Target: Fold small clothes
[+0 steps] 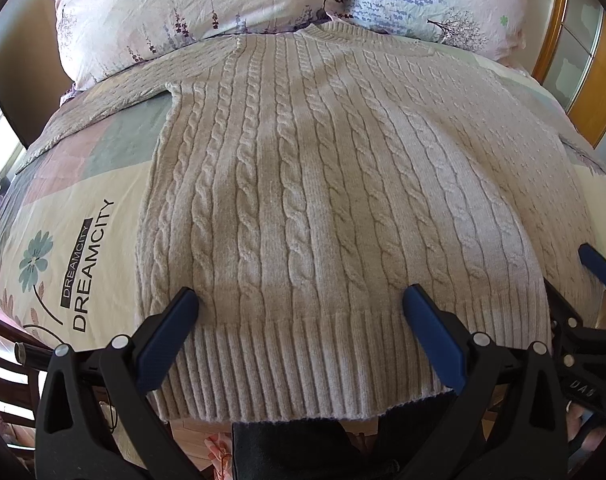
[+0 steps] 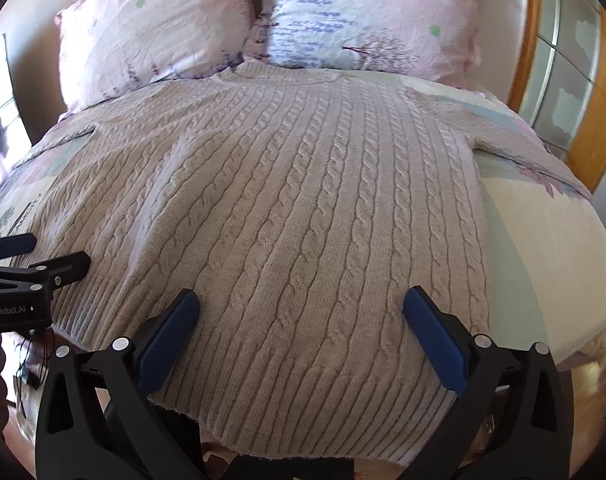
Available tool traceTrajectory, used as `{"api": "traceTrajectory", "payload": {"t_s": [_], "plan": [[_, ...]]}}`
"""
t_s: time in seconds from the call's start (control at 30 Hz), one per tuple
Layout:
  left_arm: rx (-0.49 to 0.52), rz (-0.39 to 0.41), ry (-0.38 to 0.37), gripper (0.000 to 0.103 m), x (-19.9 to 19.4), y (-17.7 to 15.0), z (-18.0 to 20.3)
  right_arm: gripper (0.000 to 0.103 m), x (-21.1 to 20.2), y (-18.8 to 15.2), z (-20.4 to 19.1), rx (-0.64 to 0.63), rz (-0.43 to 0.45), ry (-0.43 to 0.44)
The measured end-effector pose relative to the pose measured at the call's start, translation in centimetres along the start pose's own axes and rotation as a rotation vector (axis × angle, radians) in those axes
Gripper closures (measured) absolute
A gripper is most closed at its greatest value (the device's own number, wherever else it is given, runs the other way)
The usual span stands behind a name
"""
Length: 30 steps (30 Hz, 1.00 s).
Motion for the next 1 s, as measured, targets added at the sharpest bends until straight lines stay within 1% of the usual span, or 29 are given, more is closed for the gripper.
{"api": "traceTrajectory", "payload": {"t_s": [0.03, 0.07, 0.1, 0.13, 0.17, 0.2, 0.23, 0.27, 0.3, 0.33, 0.37, 0.4, 0.47, 0.5, 0.53, 0.57, 0.6, 0.67, 0.7, 0.73, 0.77, 0.8, 0.83, 0.87, 0.9, 0.97, 1.0], "plan": [[0.015, -0.001, 0.002, 0.002, -0.2, 0.0, 0.0, 0.001, 0.1, 0.5, 0.5, -0.001, -0.003, 0.024], [0.043, 0.0, 0.001, 0.002, -0.4, 0.1, 0.2, 0.001, 0.0, 1.0, 1.4, 0.024, 0.007, 0.036], [0.054, 0.018, 0.001, 0.002, -0.7, 0.6, -0.2, 0.001, -0.6, 2.6, 4.4, 0.099, 0.046, 0.027], [0.046, 0.05, 0.008, 0.002, -1.1, 1.3, -0.9, 0.001, -0.9, 3.4, 6.4, 0.148, 0.069, 0.01], [0.02, 0.1, 0.024, 0.002, -1.8, 2.1, -2.1, 0.001, -1.2, 4.5, 9.2, 0.219, 0.099, -0.013], [-0.006, 0.139, 0.037, 0.002, -2.3, 3.0, -3.4, 0.002, -1.4, 5.8, 13.3, 0.328, 0.135, -0.045], [-0.026, 0.164, 0.04, 0.002, -2.8, 3.9, -4.5, 0.009, -1.2, 6.8, 17.6, 0.441, 0.152, -0.071], [-0.045, 0.193, 0.019, 0.002, -3.1, 4.8, -5.8, 0.023, -0.8, 7.3, 20.4, 0.514, 0.149, -0.083], [-0.061, 0.217, -0.026, 0.002, -3.1, 5.6, -7.0, 0.032, 0.4, 7.8, 25.1, 0.641, 0.126, -0.099], [-0.078, 0.227, -0.074, 0.002, -2.9, 6.3, -8.1, 0.047, 1.4, 7.9, 28.4, 0.734, 0.106, -0.108], [-0.104, 0.218, -0.122, 0.002, -2.4, 6.9, -9.3, 0.054, 2.5, 7.8, 31.4, 0.825, 0.086, -0.117], [-0.127, 0.205, -0.155, 0.002, -1.9, 7.2, -10.2, 0.056, 4.0, 7.3, 35.5, 0.961, 0.063, -0.119], [-0.173, 0.179, -0.227, 0.002, -0.5, 8.1, -12.3, 0.058, 5.5, 6.5, 39.0, 1.089, 0.047, -0.097], [-0.187, 0.181, -0.258, 0.002, 0.1, 8.5, -13.4, 0.058, 6.5, 5.9, 40.7, 1.167, 0.037, -0.076], [-0.193, 0.188, -0.265, 0.002, 0.4, 8.8, -14.0, 0.061, 7.1, 5.6, 41.5, 1.213, 0.035, -0.059], [-0.203, 0.203, -0.253, 0.002, 0.5, 8.9, -14.9, 0.063, 7.6, 5.5, 42.1, 1.245, 0.055, -0.039], [-0.216, 0.235, -0.225, 0.002, 0.6, 9.2, -15.9, 0.066, 7.9, 5.5, 42.6, 1.26, 0.071, -0.045], [-0.235, 0.288, -0.181, 0.002, 0.6, 9.6, -17.5, 0.093, 8.5, 5.6, 43.6, 1.267, 0.075, -0.078], [-0.243, 0.301, -0.159, 0.002, 0.7, 9.8, -18.4, 0.093, 8.9, 5.5, 44.3, 1.278, 0.082, -0.082], [-0.258, 0.295, -0.134, 0.002, 1.0, 10.1, -19.5, 0.094, 9.1, 5.6, 44.6, 1.282, 0.092, -0.088], [-0.278, 0.285, -0.112, 0.002, 1.2, 10.3, -20.7, 0.095, 8.9, 6.2, 44.4, 1.266, 0.091, -0.121], [-0.315, 0.281, -0.094, 0.002, 1.3, 10.6, -21.9, 0.095, 8.0, 7.8, 43.2, 1.188, 0.124, -0.188], [-0.361, 0.29, -0.093, 0.002, 1.3, 10.7, -23.4, 0.095, 6.8, 10.0, 41.2, 1.072, 0.182, -0.241], [-0.399, 0.31, -0.102, 0.002, 1.2, 10.8, -24.7, 0.095, 6.0, 11.6, 39.4, 0.996, 0.221, -0.253], [-0.44, 0.342, -0.108, 0.002, 0.9, 11.0, -26.1, 0.095, 5.0, 14.0, 36.2, 0.886, 0.281, -0.227], [-0.497, 0.388, -0.097, 0.002, 0.4, 11.1, -28.3, 0.095, 3.5, 17.8, 29.6, 0.709, 0.362, -0.144], [-0.526, 0.408, -0.089, 0.003, 0.2, 11.3, -29.3, 0.095, 2.9, 19.8, 24.9, 0.592, 0.397, -0.085]]}}
Point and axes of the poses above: each gripper's, at about its wrist camera, not at the fingertips, and x roughly the way its jaws point, z to its right, y to its top, the point moved 3 cm from there along x, roughly the way its jaws point, and after that the axes turned 4 degrees about -y, right-handed, at the moved point
